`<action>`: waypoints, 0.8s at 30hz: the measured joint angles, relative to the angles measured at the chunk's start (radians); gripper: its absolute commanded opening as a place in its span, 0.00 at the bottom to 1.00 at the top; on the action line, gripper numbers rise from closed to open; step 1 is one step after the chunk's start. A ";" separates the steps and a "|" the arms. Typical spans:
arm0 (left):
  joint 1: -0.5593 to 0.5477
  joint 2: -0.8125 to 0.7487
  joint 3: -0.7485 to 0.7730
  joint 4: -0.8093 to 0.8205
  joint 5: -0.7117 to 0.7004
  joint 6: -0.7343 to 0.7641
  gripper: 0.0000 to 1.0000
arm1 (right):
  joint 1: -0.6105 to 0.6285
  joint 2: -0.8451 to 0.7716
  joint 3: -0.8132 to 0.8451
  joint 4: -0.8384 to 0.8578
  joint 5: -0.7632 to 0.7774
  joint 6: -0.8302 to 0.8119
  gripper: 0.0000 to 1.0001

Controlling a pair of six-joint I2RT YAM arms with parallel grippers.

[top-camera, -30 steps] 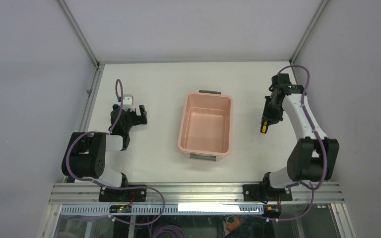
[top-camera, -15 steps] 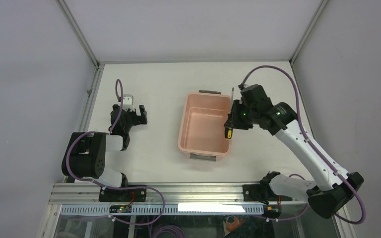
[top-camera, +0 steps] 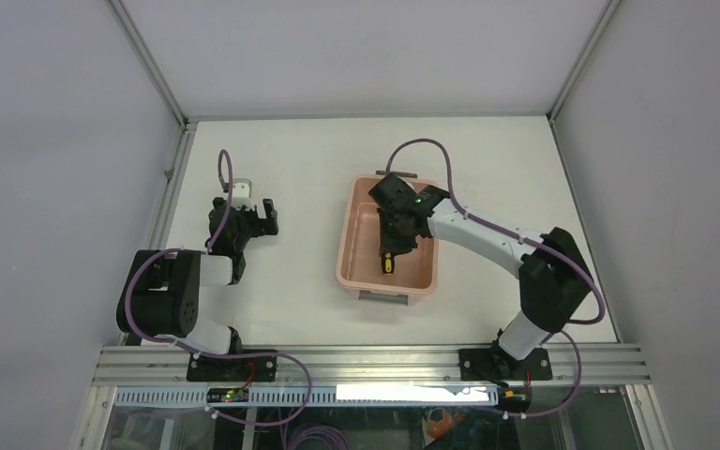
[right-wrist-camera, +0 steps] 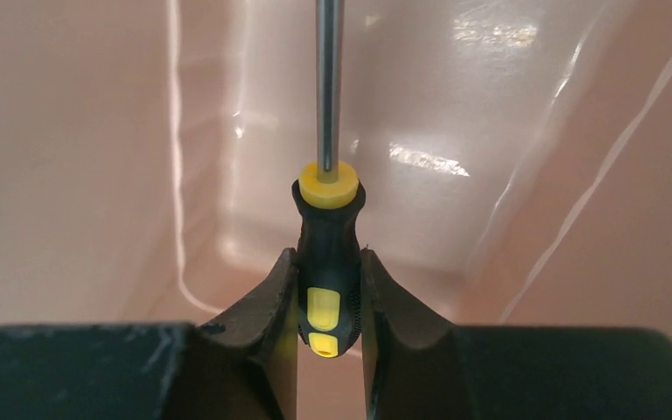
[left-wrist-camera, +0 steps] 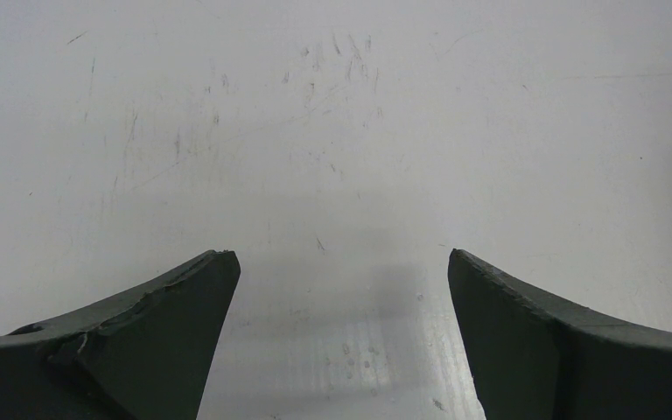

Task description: Put the screwdriver in the bin

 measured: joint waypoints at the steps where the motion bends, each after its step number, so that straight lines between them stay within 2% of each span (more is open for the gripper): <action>1: 0.000 0.000 0.000 0.000 0.000 0.000 0.99 | 0.000 0.017 0.000 0.000 0.009 0.003 0.07; 7: 0.000 0.000 0.000 0.000 0.000 0.000 0.99 | 0.000 0.096 -0.015 0.018 0.031 0.025 0.31; 9: 0.000 0.000 0.000 0.000 0.000 0.000 0.99 | 0.004 0.107 -0.027 0.021 0.037 0.032 0.43; 13: 0.000 0.000 0.000 0.000 0.000 0.000 0.99 | 0.012 0.108 -0.033 0.021 0.046 0.040 0.56; 15: 0.000 0.000 0.000 0.000 0.000 0.000 0.99 | 0.016 0.107 -0.033 0.021 0.048 0.040 0.60; 20: 0.000 0.000 0.000 0.000 0.000 0.000 0.99 | 0.018 0.062 -0.031 0.009 0.056 0.030 0.62; 24: 0.000 0.000 0.000 0.000 0.000 0.000 0.99 | 0.018 -0.014 0.002 -0.023 0.071 0.002 0.71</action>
